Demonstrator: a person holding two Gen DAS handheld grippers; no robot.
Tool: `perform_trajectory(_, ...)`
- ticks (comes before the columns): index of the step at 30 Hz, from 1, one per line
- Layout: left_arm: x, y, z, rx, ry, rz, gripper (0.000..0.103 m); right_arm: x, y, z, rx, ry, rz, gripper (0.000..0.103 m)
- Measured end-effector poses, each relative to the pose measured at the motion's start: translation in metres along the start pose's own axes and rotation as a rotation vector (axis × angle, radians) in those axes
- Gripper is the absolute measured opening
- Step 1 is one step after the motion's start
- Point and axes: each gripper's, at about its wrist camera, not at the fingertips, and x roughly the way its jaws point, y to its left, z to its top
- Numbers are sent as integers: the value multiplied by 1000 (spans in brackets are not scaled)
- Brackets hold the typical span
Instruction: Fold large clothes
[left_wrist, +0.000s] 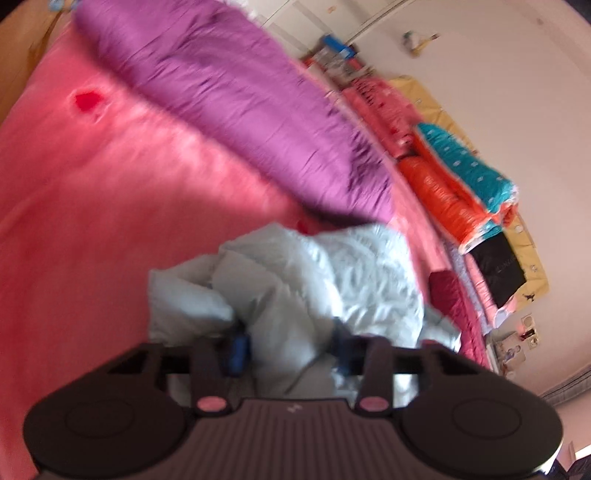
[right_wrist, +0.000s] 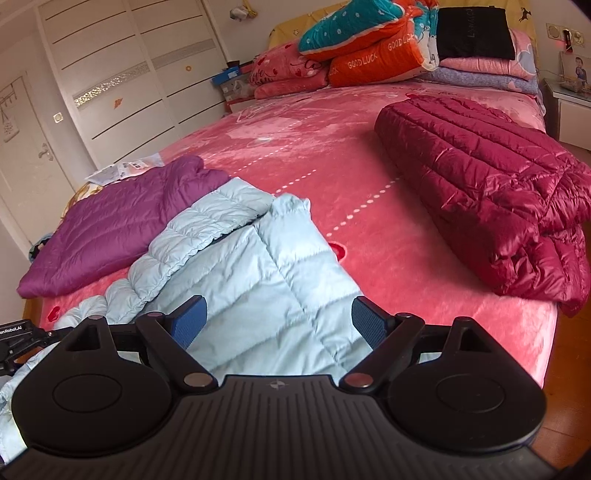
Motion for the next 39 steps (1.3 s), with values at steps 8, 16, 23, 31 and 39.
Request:
perform_trajectory(8, -6, 15, 30, 6, -166, -66, 16, 42, -3, 40, -45, 16, -84, 103)
perform_trajectory(16, -8, 40, 39, -80, -184, -34, 16, 124, -9, 86, 17, 81, -69, 103)
perform_trajectory(23, 3, 48, 44, -125, -136, -29, 31, 195, 19, 98, -199, 264, -5, 103)
perform_trajectory(31, 15, 47, 48, -93, -85, -39, 66, 228, 25, 75, -299, 424, 78, 103)
perform_trajectory(39, 26, 30, 46, 44, -47, 9, 44, 190, 48, 46, -327, 300, -20, 38)
